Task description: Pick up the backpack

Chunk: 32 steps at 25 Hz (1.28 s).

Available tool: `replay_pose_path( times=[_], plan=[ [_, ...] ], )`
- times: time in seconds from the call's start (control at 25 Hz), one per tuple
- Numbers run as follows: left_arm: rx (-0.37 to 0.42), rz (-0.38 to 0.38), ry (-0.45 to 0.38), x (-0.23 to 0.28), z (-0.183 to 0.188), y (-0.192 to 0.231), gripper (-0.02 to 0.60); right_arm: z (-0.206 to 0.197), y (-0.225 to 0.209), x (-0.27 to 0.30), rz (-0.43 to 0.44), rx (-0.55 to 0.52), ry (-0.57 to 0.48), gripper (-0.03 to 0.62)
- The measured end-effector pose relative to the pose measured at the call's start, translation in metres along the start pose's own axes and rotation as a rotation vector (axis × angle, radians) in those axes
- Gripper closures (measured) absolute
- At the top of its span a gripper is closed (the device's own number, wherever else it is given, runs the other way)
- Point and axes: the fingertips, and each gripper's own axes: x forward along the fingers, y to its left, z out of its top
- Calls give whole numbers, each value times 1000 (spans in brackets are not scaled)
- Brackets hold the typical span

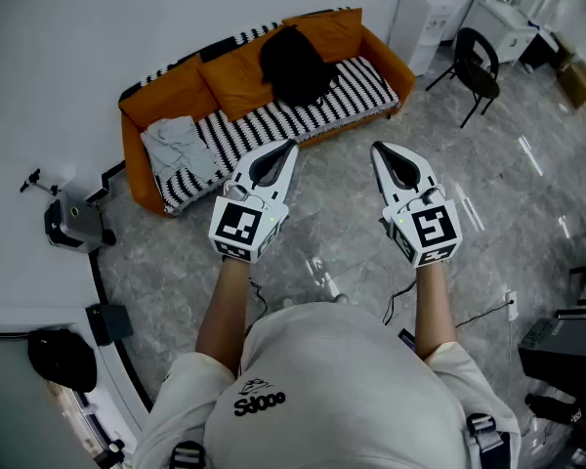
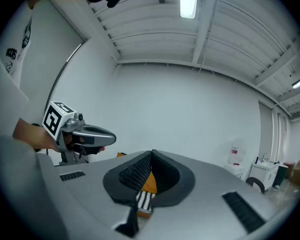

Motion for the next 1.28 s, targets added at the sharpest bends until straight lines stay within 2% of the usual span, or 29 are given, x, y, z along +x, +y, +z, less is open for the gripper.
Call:
replay_pose_path(
  times=[0.32,0.56,0.76,0.96,1.04,1.28],
  plan=[
    [47,9,6,3,-4,-4,558,-8,-5,-4,2,-7,-5,559],
    [-14,-43,-45,20,-3,-28,560,-18,-29,-14,0,-20,-5,559],
    [25,14,-6,41,-6,-47,560,-26,-52,-27,27,-16,-14,559],
    [32,57,20,60,-13,-71,560,-40,-74,-42,71,-8,-26,559],
    [19,62,23,69,-17,-80,560,-47,-84,-44,79,-5,-27,559],
    [-102,25,0,96,-25,-87,560,-64,-113,-36,80,23,-19,559]
  ],
)
